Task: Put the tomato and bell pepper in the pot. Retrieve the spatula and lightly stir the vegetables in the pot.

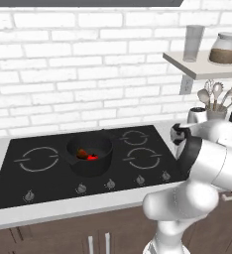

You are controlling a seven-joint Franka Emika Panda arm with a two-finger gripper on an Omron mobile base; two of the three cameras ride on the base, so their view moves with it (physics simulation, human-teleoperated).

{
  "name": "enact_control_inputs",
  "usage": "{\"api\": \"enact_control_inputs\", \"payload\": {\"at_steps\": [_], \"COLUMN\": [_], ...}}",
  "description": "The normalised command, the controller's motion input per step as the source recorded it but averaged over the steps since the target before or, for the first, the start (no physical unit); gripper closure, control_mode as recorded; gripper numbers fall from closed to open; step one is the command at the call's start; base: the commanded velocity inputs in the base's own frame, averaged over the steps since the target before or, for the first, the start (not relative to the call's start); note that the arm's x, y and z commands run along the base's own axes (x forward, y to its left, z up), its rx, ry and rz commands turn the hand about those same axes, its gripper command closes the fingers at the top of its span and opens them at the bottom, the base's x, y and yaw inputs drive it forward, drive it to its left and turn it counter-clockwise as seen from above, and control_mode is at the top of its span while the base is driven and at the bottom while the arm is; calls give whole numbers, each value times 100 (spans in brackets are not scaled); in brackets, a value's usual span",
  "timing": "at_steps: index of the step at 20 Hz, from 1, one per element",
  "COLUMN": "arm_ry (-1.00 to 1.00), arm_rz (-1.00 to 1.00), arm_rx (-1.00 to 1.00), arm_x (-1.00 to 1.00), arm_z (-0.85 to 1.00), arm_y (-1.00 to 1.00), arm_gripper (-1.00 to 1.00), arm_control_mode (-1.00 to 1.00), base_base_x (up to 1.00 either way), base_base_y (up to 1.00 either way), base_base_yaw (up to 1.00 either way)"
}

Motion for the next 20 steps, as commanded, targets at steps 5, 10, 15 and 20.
{"api": "enact_control_inputs", "payload": {"at_steps": [5,10,15,20], "arm_ry": [1,0,-1,1], "arm_rz": [0,4,1,0], "arm_rx": [2,1,0,1], "arm_x": [0,-10,0,-2], "arm_z": [0,0,0,0], "arm_y": [-41,-90,-49,-27], "arm_gripper": [-100,-100,-100,-100], "arm_control_mode": [-100,-100,-100,-100], "base_base_x": [0,0,0,0], "base_base_y": [0,0,0,0], "base_base_yaw": [0,0,0,0]}}
